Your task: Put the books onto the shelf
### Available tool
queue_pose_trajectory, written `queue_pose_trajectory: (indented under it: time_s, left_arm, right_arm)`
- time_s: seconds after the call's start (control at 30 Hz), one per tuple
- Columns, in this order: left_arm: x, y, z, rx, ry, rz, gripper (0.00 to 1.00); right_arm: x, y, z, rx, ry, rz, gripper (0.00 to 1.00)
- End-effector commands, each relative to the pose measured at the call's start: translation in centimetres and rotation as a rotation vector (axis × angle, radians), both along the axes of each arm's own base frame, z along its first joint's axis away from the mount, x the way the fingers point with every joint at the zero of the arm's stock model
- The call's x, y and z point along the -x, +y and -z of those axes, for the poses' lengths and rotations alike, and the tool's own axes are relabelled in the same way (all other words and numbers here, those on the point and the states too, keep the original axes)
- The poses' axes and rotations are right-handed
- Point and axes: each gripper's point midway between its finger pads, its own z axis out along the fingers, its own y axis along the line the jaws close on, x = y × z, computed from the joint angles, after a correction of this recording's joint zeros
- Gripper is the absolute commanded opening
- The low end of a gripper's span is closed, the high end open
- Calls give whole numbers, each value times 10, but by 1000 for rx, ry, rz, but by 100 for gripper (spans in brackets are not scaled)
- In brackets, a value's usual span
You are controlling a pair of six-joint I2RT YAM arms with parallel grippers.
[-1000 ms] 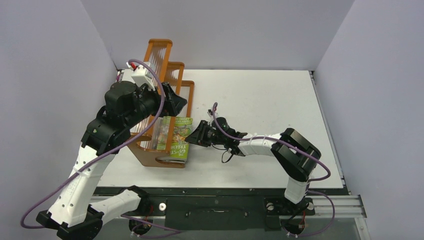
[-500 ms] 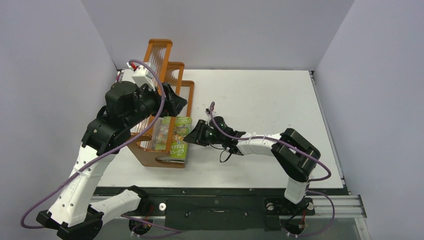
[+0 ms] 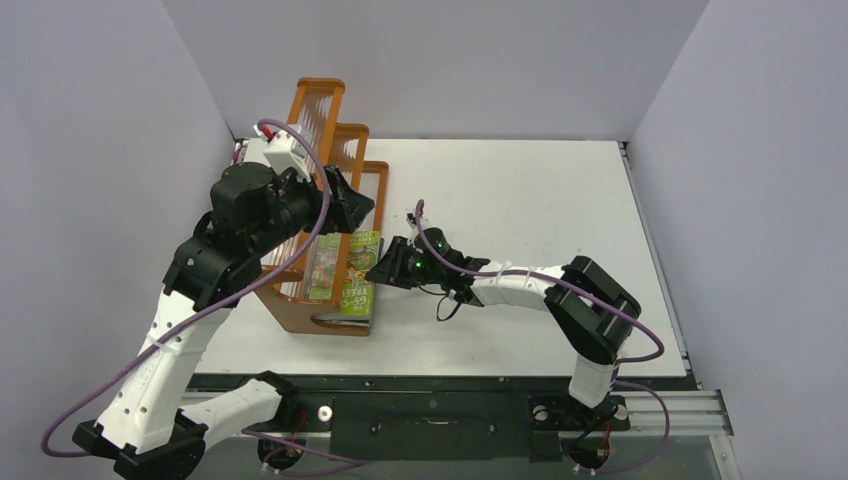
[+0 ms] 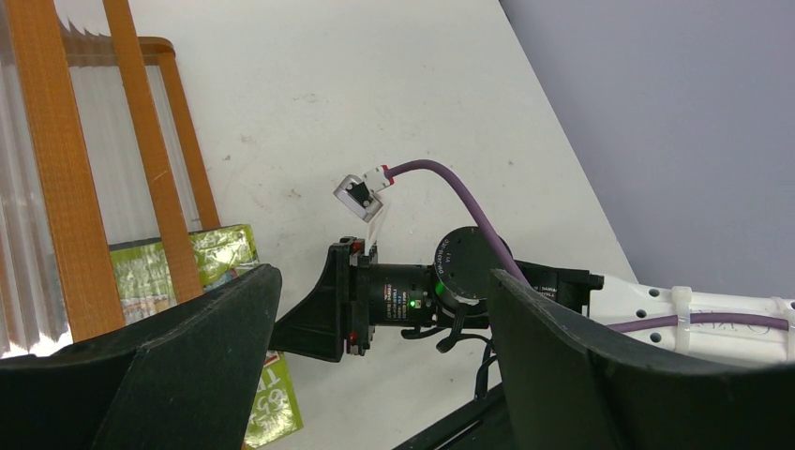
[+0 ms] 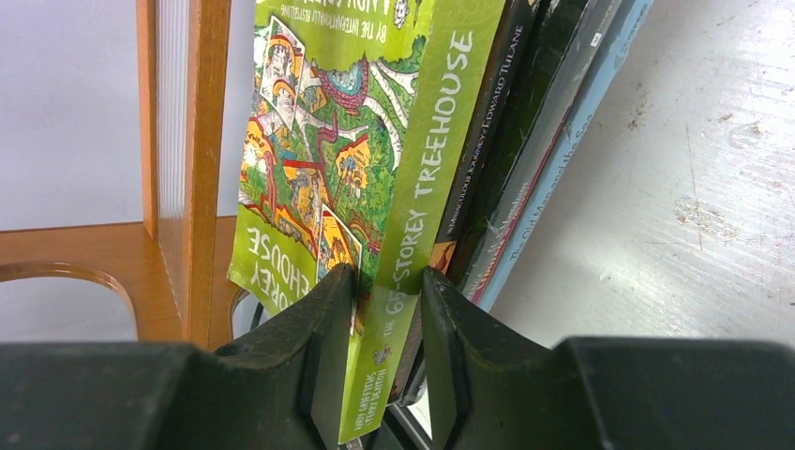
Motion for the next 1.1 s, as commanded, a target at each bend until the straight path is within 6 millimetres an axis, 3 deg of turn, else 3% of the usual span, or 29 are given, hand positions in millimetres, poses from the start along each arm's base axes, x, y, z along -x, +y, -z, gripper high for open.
queue_pose_trajectory:
  time_s: [0.0, 0.07, 0.2, 0.7, 0.83, 0.97, 1.07]
  left_arm:
    - [-1, 3, -10, 12, -36, -7, 79]
    - [-1, 2, -10, 12, -35, -6, 79]
    - [-2, 1, -9, 14, -34, -2, 79]
    - [-5, 1, 2, -12, -7, -8, 79]
    - [-7, 0, 5, -20, 2, -7, 79]
    - [-8, -1, 8, -21, 13, -3, 79]
    - [-8, -3, 7, -16, 13, 2, 79]
  right_arm:
    - [2, 12, -32, -55, -77, -34, 29]
    - [2, 10, -30, -45, -76, -30, 38]
    - [-2, 4, -28, -34, -77, -5, 42]
    - [-42, -41, -43, -48, -105, 170, 40]
    - [-53, -45, -40, -45, -94, 204, 29]
    - [-62, -38, -33, -27, -79, 209, 4]
    - [-70, -32, -29, -23, -69, 214, 0]
